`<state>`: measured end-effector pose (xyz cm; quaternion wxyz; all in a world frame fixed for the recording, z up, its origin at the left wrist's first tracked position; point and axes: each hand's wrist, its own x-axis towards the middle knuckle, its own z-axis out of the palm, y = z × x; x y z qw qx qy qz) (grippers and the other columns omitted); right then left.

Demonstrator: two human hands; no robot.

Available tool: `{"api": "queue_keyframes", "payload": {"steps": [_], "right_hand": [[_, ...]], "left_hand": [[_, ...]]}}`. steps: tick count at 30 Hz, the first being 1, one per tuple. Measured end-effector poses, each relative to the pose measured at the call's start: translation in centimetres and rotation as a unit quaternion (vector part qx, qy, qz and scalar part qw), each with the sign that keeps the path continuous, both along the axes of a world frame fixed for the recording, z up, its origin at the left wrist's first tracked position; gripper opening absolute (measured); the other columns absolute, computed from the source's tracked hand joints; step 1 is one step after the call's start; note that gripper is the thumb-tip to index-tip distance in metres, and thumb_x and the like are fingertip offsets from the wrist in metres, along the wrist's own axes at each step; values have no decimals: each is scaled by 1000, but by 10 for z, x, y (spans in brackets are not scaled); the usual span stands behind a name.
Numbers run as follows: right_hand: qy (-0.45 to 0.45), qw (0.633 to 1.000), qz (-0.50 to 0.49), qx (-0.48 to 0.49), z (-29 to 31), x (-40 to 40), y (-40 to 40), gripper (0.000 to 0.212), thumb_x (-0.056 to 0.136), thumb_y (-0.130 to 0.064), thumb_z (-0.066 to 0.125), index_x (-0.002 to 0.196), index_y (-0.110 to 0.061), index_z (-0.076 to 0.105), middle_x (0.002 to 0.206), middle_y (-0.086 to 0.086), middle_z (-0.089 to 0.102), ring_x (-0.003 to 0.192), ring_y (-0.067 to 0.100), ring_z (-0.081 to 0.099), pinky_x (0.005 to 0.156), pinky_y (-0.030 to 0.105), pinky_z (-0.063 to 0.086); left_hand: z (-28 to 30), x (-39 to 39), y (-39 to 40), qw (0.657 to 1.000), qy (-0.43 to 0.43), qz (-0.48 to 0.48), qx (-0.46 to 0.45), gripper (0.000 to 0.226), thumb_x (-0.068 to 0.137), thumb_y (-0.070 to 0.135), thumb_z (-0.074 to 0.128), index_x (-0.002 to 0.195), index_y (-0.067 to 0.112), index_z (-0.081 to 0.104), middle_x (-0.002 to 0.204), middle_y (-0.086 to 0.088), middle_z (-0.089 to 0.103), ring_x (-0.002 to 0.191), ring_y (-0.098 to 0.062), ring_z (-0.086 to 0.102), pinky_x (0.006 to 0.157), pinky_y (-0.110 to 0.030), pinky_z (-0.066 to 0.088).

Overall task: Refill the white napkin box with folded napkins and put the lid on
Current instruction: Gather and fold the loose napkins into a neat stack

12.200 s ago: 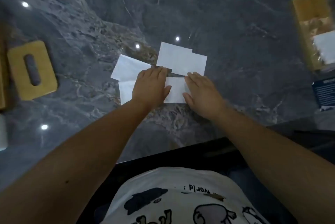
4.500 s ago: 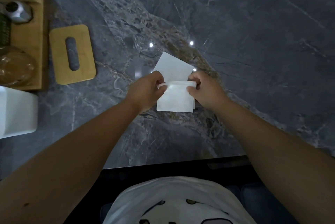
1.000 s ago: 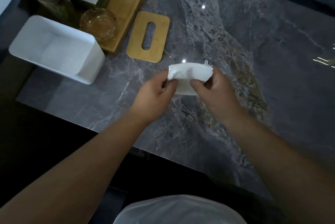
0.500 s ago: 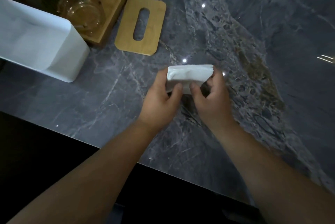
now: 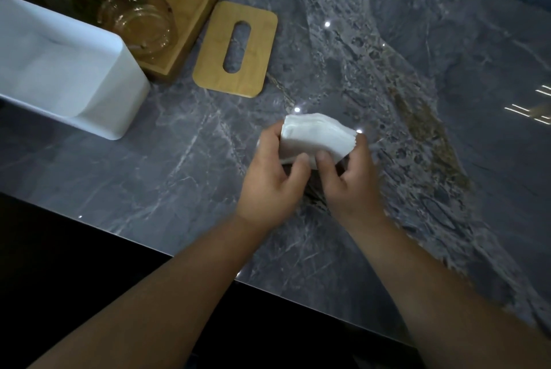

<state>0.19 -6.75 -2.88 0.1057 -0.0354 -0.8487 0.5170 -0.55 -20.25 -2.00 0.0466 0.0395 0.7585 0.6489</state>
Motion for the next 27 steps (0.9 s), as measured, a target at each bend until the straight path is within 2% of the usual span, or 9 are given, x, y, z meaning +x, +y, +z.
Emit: {"api": "queue_keyframes", "payload": {"steps": [2,5,9,12,14,17,20,24,27], "right_hand": [[19,1000,0,9,2,2,-2,17,87,-39,49,100,-44,39,93,-8,59,82,9,62,67,28,51],[62,998,-3,4,4,4,-2,21,89,-31,50,105,-41,42,99,-19,52,89,-10,55,74,11,44],[52,999,5,10,-2,8,0,20,89,-27,57,108,-26,50,100,-11,56,92,7,59,80,18,46],[34,999,-19,-8,-3,9,0,19,89,-20,61,104,-27,51,95,-26,59,88,-7,58,75,10,44],[22,999,-34,-20,0,9,-1,18,87,-19,61,99,-28,51,91,-27,59,86,-12,57,73,7,43],[13,997,-46,-55,6,10,-5,21,86,-21,59,95,-37,49,91,-21,59,85,-8,58,73,12,46],[-2,998,-33,-60,7,9,-5,28,86,-18,59,98,-39,47,96,-20,57,88,-6,58,76,12,45],[-18,998,-22,-55,7,10,-5,28,87,-16,58,98,-38,45,93,-23,57,88,-9,58,75,10,45],[-19,999,-11,-37,8,12,-6,29,88,-11,54,97,-36,43,85,-18,57,75,-10,56,63,10,44]], "left_hand": [[-1,2,-1,1000,17,-9,-14,49,86,33,52,130,19,39,120,0,57,105,-12,61,82,-38,56],[-1,4,-1,999,47,-7,-7,35,87,28,50,120,22,39,115,-3,57,100,-14,61,80,-36,54],[-2,6,-1,999,43,-2,-1,25,92,9,49,106,28,42,108,7,57,94,-9,62,78,-30,52],[-3,6,-1,1000,24,5,-11,24,94,10,46,99,34,41,106,14,59,90,-4,62,74,-23,50],[-1,6,-1,999,30,4,-30,25,94,12,44,98,36,41,104,14,60,88,-6,63,73,-28,52],[3,5,-2,998,49,3,-36,24,95,15,44,100,37,41,103,14,60,89,-10,64,73,-39,54],[0,3,-2,998,45,-4,-39,14,93,17,45,107,18,43,99,5,59,83,-14,63,68,-44,53],[0,5,-4,997,38,-11,-60,17,93,17,46,109,16,41,93,14,58,80,-11,62,67,-43,53],[2,6,-3,997,34,-14,-68,16,93,17,45,108,21,39,94,13,58,80,-11,62,65,-41,53]]}}
